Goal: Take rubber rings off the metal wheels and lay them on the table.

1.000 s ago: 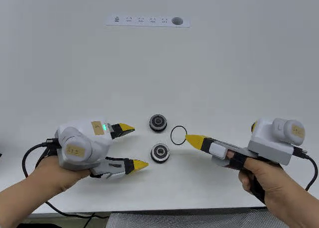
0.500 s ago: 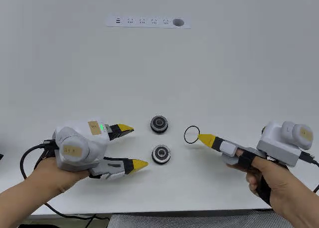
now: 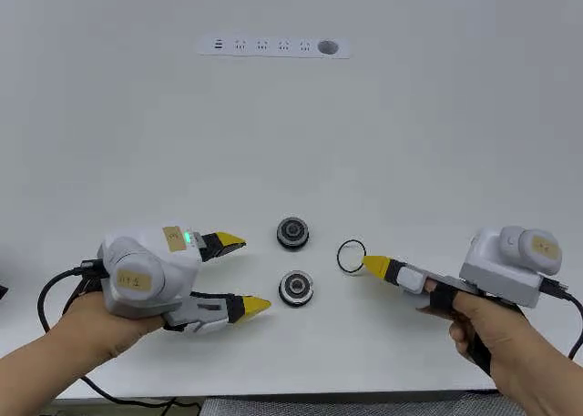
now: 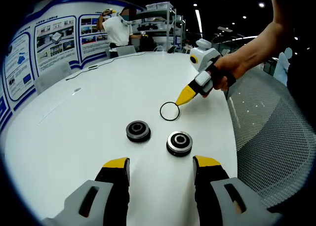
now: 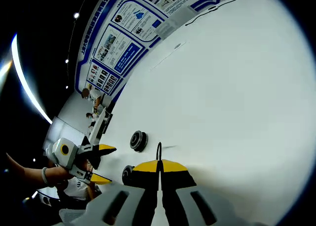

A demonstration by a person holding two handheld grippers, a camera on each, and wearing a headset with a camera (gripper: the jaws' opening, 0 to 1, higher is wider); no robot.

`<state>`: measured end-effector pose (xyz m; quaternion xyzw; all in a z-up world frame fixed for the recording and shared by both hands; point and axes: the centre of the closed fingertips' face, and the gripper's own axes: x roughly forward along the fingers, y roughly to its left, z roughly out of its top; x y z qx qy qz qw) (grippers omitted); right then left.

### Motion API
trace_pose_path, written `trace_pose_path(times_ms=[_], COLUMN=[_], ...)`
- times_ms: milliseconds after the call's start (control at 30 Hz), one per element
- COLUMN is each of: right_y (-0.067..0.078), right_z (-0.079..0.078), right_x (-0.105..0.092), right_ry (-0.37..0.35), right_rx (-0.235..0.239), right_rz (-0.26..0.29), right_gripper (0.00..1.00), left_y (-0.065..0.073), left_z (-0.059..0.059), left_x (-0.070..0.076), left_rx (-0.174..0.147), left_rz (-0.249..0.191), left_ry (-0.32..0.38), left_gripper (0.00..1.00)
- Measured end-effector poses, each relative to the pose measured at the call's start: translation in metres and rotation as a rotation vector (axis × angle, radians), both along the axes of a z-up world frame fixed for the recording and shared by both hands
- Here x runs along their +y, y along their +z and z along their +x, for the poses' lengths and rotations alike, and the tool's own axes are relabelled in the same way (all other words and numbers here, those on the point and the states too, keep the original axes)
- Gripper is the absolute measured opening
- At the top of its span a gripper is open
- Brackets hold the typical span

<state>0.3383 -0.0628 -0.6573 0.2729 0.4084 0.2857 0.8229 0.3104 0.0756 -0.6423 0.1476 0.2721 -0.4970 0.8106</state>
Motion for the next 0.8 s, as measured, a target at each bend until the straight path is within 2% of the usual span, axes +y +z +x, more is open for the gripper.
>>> trace_pose_path(times_ms=[100,367,533,633,767,800], right_y=[-0.0012,-0.0031,-0.0043,-0.0050,-0.0046,-0.0056], right_z=[-0.0007,-0.0056,-0.0074,-0.0065,-0.0079,-0.0080], right_x=[-0.0006,0.0020,0.0033,0.0016,0.0021,0.0001], right_ry=[0.005,0.071,0.153,0.199,0.230,0.244], right_rx=[-0.003,-0.033,-0.072,-0.110,-0.128,-0.138], right_rz=[-0.015,-0.095,-0.191,-0.271,-0.314,-0.344], right_gripper=[0.05,0.09,0.14,0.17,0.19,0.21], left_y=[-0.0007,-0.0009,0.0000,-0.0004,-0.0004,-0.0004], left_z=[0.0001,-0.0004,-0.0003,0.0001,-0.0001,0.0000], left_x=[0.0003,0.0002,0.0005,0.0008,0.0000,-0.0001], left_rx=[0.001,0.003,0.001,0.002,0.003,0.002], left_rz=[0.001,0.001,0.003,0.003,0.002,0.004], left_ry=[0.000,0.000,-0.001,0.000,-0.002,-0.002], left_gripper=[0.53,0.52,0.52,0.52,0.51,0.51])
